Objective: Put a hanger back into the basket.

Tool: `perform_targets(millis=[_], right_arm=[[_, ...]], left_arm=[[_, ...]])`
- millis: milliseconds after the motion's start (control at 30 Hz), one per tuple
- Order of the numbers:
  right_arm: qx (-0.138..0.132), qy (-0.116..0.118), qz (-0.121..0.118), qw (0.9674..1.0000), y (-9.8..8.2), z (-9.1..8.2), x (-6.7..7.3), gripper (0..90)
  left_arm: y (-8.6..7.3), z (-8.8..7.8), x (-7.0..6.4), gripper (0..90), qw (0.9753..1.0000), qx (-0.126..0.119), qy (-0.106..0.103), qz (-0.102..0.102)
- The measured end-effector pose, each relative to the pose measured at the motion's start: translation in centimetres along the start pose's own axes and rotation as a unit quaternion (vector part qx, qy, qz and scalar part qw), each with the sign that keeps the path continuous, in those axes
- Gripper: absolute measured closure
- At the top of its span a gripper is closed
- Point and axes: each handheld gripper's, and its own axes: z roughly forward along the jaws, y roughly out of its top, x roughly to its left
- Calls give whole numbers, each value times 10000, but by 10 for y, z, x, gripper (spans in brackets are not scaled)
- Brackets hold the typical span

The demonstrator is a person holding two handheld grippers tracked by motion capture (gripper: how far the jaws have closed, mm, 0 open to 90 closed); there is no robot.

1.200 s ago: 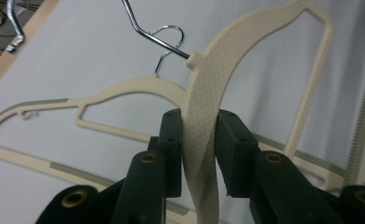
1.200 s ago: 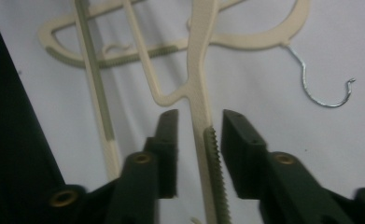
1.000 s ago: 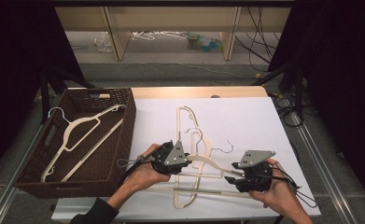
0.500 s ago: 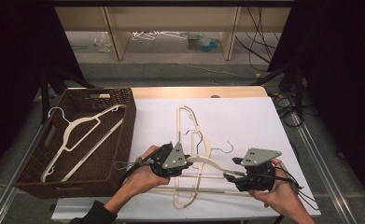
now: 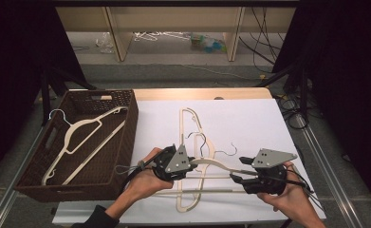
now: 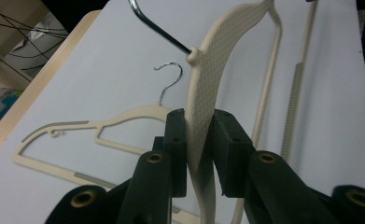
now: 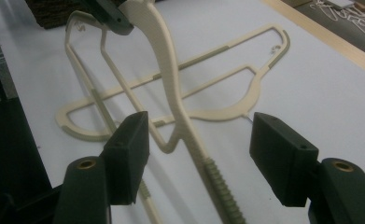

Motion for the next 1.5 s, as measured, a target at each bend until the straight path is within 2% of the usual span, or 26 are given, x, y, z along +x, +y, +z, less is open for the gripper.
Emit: perform_targets(millis=[33,67,100,167,200,233,333,400,500,533,633,800,867,900,933,967,1033,1067,1133,1200,1233,1267,1300,1333,1400,1500], right_arm=[[-25,-29,-1,10000,1,-1,1,387],[-66,-10,-11,10000,2,-3,1,386],[-109,-7,-32,9999,3,-5,2,386],[-165,-15,-38,9999,4,-7,3,386],[-204,-39,-80,9998,6,-10,3,385],[-250,-58,-72,9996,7,-13,3,385],[-400,-83,-51,9992,8,-20,3,385],[-372,-58,-23,9993,8,-21,3,385],[-355,-34,-24,9994,5,-18,2,386],[-293,10,-3,9996,4,-17,2,386],[-229,63,9,9997,2,-16,4,388],[-238,91,-36,9997,1,-15,8,387],[-203,159,-27,9997,-1,-13,12,388],[-160,235,-63,9996,-5,-8,15,388],[-160,235,-63,9996,-5,-8,15,388],[-43,323,-33,9995,-9,-3,19,388],[7,360,-33,9993,-14,1,20,388],[7,360,-33,9993,-14,1,20,388],[36,393,3,9992,-18,5,22,388],[118,429,51,9990,-23,7,23,388],[137,441,78,9989,-27,9,24,386],[144,450,94,9988,-29,10,24,385],[153,435,122,9989,-30,10,24,380],[149,420,132,9989,-32,11,23,372],[170,401,207,9988,-34,12,23,358],[190,398,276,9986,-36,14,23,334]], left_arm=[[0,0,0,769,10000,0,0,0],[0,0,0,783,9999,-56,-27,-115],[1,-2,0,813,9992,-183,-191,-298],[2,-2,0,851,9990,-230,-206,-323],[3,-3,0,847,9999,-70,-10,-157],[3,-3,1,836,9998,-7,53,-185],[-1,-7,8,858,9975,-234,-76,-669],[-1,-8,9,853,9969,-238,-186,-732],[1,-7,4,860,9985,-3,-9,-540],[1,-6,4,860,9984,-22,-44,-572],[2,-9,8,860,9962,-179,-13,-857],[2,-19,17,860,9933,-324,31,-1105],[2,-26,23,860,9910,-460,32,-1257],[3,-35,29,860,9885,-603,90,-1381],[3,-35,29,860,9885,-603,90,-1381],[4,-46,35,860,9852,-813,172,-1501],[7,-60,42,860,9809,-1033,248,-1627],[7,-60,42,860,9809,-1033,248,-1627],[10,-77,48,860,9747,-1310,301,-1789],[13,-90,53,859,9697,-1488,328,-1908],[15,-104,59,860,9651,-1655,353,-1999],[15,-104,59,860,9651,-1655,353,-1999],[16,-111,62,860,9631,-1719,366,-2040],[17,-124,68,860,9590,-1833,410,-2122],[17,-137,74,860,9547,-1940,486,-2205],[17,-154,82,860,9519,-1962,619,-2271]])
